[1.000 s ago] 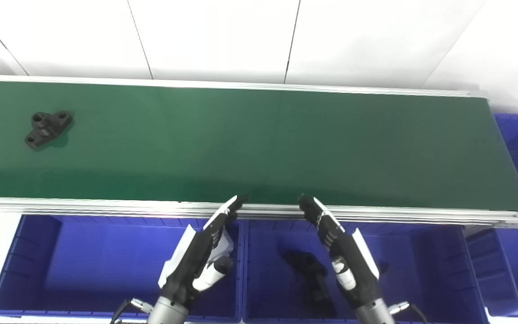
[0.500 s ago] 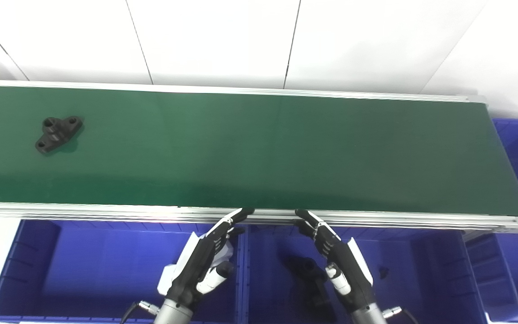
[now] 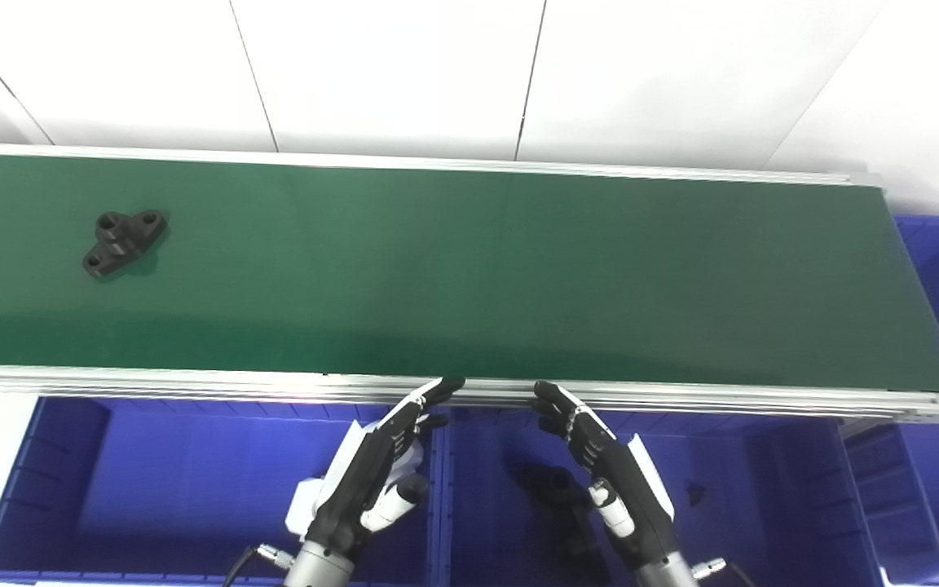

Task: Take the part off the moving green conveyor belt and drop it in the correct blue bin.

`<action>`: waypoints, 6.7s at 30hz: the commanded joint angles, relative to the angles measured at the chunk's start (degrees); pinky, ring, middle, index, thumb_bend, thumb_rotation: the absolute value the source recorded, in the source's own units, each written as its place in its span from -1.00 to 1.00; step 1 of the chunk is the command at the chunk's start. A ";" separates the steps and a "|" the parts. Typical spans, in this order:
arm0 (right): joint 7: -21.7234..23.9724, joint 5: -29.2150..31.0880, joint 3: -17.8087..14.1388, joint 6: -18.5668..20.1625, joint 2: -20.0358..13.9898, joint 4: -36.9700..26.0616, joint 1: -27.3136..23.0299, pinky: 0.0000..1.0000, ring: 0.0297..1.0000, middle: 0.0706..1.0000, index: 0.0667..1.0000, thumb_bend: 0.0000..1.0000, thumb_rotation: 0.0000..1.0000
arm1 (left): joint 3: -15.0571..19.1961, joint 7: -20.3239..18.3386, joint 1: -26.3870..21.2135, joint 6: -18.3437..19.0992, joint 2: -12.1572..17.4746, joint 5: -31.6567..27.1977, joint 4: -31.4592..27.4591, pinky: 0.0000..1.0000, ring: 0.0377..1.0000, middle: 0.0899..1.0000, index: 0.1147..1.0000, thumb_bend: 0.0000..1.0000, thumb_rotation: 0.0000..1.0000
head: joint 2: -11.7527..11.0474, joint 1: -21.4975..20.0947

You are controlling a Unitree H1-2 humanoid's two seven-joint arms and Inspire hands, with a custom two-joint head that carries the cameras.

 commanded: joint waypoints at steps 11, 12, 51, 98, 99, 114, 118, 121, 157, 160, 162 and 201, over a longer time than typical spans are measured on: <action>2.50 2.50 -1.14 -3.37 -0.52 3.08 -2.02 0.78 0.84 0.85 0.75 1.00 0.90 | -0.64 1.56 -2.78 -4.14 -1.71 1.95 4.27 0.56 0.72 0.69 0.58 0.73 0.91 | -5.40 3.95; 2.71 2.74 -1.28 -3.37 -0.54 3.29 -2.10 0.78 0.84 0.85 0.75 1.00 0.89 | -0.68 1.70 -2.93 -4.13 -1.77 2.26 4.44 0.55 0.72 0.69 0.58 0.73 0.92 | -5.62 4.47; 6.24 4.41 -4.46 -3.37 -1.01 5.08 -2.59 0.84 0.93 0.92 0.90 1.00 0.86 | -2.03 4.47 -3.80 -3.61 -3.62 4.53 6.67 0.45 0.64 0.61 0.50 0.81 0.97 | -8.03 12.57; 13.36 5.55 -13.14 -3.38 -1.42 -12.45 -17.66 1.00 0.97 0.89 0.91 0.94 0.68 | -2.44 4.17 -5.34 -3.19 -4.24 4.91 7.39 0.45 0.66 0.62 0.53 0.79 0.98 | -6.87 9.33; 13.73 5.45 -13.30 -3.38 -1.34 -11.85 -19.02 1.00 0.96 0.90 0.90 0.92 0.66 | -2.44 4.22 -5.36 -3.30 -4.29 4.85 7.46 0.45 0.65 0.62 0.52 0.80 0.98 | -6.87 9.33; 6.08 -2.03 -7.69 -3.38 -4.82 -2.18 -35.50 0.86 0.95 0.85 0.78 1.00 0.49 | -2.62 4.20 -5.76 -3.80 -4.36 4.74 7.91 0.45 0.66 0.62 0.52 0.78 0.98 | -7.36 9.16; 2.82 -4.88 -4.69 -3.38 -5.81 0.13 -38.83 0.83 0.87 0.81 0.80 1.00 0.51 | -2.66 4.47 -5.97 -3.94 -4.66 4.87 8.16 0.45 0.65 0.61 0.51 0.76 0.97 | -7.47 9.28; 0.54 -6.23 -2.00 -3.38 -6.53 1.65 -41.07 0.82 0.84 0.80 0.80 1.00 0.51 | -2.82 4.44 -6.05 -3.96 -4.81 4.82 8.38 0.45 0.65 0.61 0.51 0.76 0.96 | -7.54 9.26; -16.63 -25.87 23.05 -3.37 -4.63 19.18 -63.21 0.91 0.67 0.67 0.79 1.00 0.45 | -4.72 5.57 -7.22 -4.21 -6.71 5.54 10.19 0.46 0.65 0.62 0.51 0.80 0.97 | -8.22 10.60; -17.26 -27.64 24.08 -3.37 -4.27 19.63 -63.71 0.96 0.68 0.66 0.78 1.00 0.46 | -4.94 5.73 -7.31 -4.28 -6.96 5.48 10.47 0.46 0.65 0.63 0.52 0.81 0.96 | -8.12 10.98; -17.54 -28.00 24.76 -3.37 -3.77 20.43 -64.05 0.99 0.68 0.66 0.77 1.00 0.46 | -5.06 5.91 -7.36 -4.27 -7.21 5.70 10.61 0.46 0.65 0.62 0.52 0.82 0.96 | -8.07 11.28; -23.68 -26.92 35.56 -3.38 2.95 42.60 -70.82 1.00 0.85 0.73 0.80 1.00 0.43 | -7.64 8.34 -5.88 -3.46 -10.09 9.21 9.68 0.41 0.63 0.61 0.51 0.81 1.00 | -6.90 16.20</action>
